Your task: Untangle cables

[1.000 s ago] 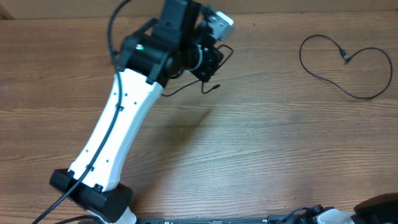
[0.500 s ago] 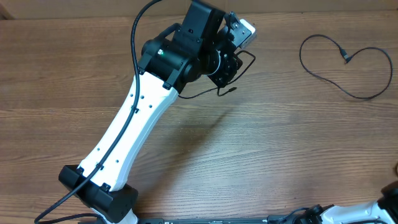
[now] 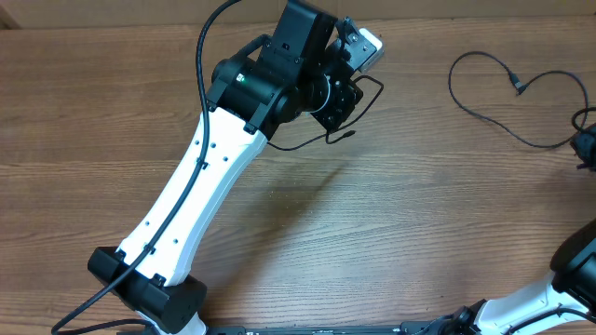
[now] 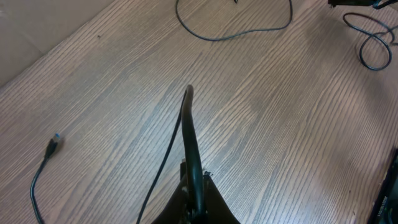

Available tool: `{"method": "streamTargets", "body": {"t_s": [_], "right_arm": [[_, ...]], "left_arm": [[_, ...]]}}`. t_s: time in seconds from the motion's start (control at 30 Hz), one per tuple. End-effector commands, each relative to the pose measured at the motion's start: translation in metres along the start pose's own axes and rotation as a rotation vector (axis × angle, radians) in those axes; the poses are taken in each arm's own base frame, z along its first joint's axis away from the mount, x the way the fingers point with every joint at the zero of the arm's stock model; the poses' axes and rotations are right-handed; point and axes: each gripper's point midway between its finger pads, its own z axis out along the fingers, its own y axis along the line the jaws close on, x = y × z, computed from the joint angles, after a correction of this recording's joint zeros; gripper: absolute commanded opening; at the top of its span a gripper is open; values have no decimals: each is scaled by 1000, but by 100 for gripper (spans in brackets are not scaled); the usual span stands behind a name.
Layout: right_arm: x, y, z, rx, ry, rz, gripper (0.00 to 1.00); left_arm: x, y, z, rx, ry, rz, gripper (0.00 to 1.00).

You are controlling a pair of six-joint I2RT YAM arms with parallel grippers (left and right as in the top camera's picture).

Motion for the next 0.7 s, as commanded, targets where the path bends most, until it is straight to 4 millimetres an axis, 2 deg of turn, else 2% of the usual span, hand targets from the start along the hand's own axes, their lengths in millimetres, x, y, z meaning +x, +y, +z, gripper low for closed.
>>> {"method": "streamTargets", "body": {"t_s": [0.0, 0.07, 0.13, 0.17, 0.23, 0.3, 0.33, 0.4, 0.53, 0.67], "right_arm": [[-10, -35, -3, 136, -42, 26, 4], [-10, -44, -4, 128, -35, 61, 4], [-10, -42, -4, 57, -16, 88, 4], [-9, -38, -4, 13, -6, 94, 10], [-6, -14, -6, -146, 21, 38, 60], [-3, 14, -14, -313, 34, -61, 73], [0, 35, -23, -428, 39, -123, 78], [7, 65, -39, -597, 45, -218, 82], [33, 118, -72, -895, 79, -357, 85], [62, 155, -95, -1069, 117, -471, 85]], "left_arm": [[-6, -2, -2, 11, -16, 21, 4], [-5, -2, -2, 11, -15, 21, 4], [-5, -2, -2, 10, -15, 22, 4], [-5, -2, -2, 8, -15, 22, 4], [-7, -1, -2, 7, -20, 23, 4], [-8, -1, -2, 7, -24, 24, 4], [-8, -1, -2, 7, -27, 25, 4], [-12, -4, -3, 22, -42, 30, 4], [-32, -31, -7, 181, -135, 61, 4], [-63, -52, -19, 303, -277, 122, 4]]}}
